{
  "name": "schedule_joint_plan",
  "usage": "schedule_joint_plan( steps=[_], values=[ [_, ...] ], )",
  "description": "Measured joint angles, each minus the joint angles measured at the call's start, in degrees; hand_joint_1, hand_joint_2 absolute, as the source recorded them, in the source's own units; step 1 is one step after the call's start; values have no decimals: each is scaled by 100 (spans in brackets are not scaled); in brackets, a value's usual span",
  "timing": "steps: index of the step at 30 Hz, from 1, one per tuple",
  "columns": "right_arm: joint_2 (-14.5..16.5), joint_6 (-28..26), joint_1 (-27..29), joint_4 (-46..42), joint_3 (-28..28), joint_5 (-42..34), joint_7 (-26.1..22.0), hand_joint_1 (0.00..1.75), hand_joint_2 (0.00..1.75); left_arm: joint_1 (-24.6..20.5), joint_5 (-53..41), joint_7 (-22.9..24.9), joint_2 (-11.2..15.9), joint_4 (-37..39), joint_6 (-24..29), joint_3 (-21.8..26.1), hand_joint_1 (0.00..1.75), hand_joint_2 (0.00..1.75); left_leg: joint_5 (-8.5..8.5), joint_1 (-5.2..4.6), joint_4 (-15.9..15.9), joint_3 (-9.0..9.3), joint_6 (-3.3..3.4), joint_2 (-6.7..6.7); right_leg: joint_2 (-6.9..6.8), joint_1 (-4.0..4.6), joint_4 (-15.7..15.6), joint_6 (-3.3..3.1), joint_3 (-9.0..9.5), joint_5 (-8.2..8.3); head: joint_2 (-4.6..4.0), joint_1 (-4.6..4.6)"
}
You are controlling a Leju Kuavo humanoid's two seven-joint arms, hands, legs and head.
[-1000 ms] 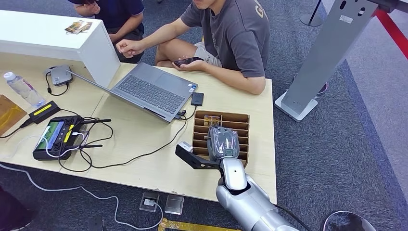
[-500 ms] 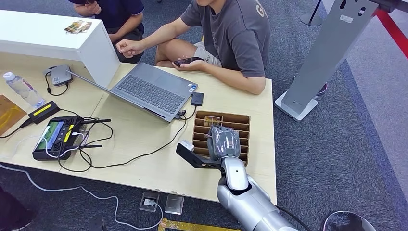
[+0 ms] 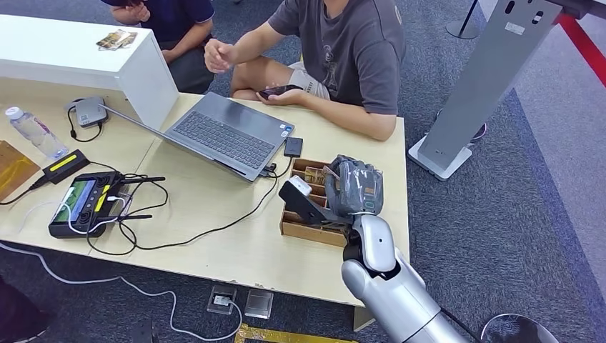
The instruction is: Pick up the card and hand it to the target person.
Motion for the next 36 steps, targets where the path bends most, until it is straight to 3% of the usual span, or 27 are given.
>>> schedule_joint_plan(
  steps=[5, 9, 15, 20, 25, 36],
  values=[
    [-285, 34, 77, -945, -223, 101, 136, 148, 175, 3, -2, -43, 0, 0, -34, 1, 0, 0, 0, 0, 0, 0, 0, 0, 0, 0, -1, 0, 0, 0, 0, -3],
    [-474, -81, 118, -1563, -393, 159, 156, 165, 175, 4, -28, -61, 0, 0, -79, 1, 0, 0, 0, 0, 0, -1, 0, 0, 0, 0, -1, 0, 1, 0, 0, -3],
    [-609, -474, -185, -1745, -621, 207, -73, 161, 175, -6, -183, -61, 1, 0, -165, -1, 0, 0, 0, 0, 0, -2, 0, 0, 0, 0, 1, 1, 2, 1, 0, -3],
    [-625, -631, -750, -1195, -726, 84, -256, 159, 175, -17, -304, -61, 14, 0, -250, -14, 0, 0, 1, 0, 0, -5, 0, -3, -3, 0, 5, 1, 3, 2, 0, -2],
    [-542, -681, -1362, -80, -715, -85, -511, 158, 175, -34, -359, -57, 42, 1, -275, -24, 0, 0, 2, 0, 0, -9, 0, -8, -7, 0, 7, 2, 1, 2, 0, -1],
    [105, -918, -1974, 1910, -549, -321, -1017, 158, 175, -40, -316, 62, 48, 2, 71, -24, 0, 0, 3, 0, 0, -14, 0, -8, -7, 0, 9, 1, -5, 2, 0, -4]
  ],
)
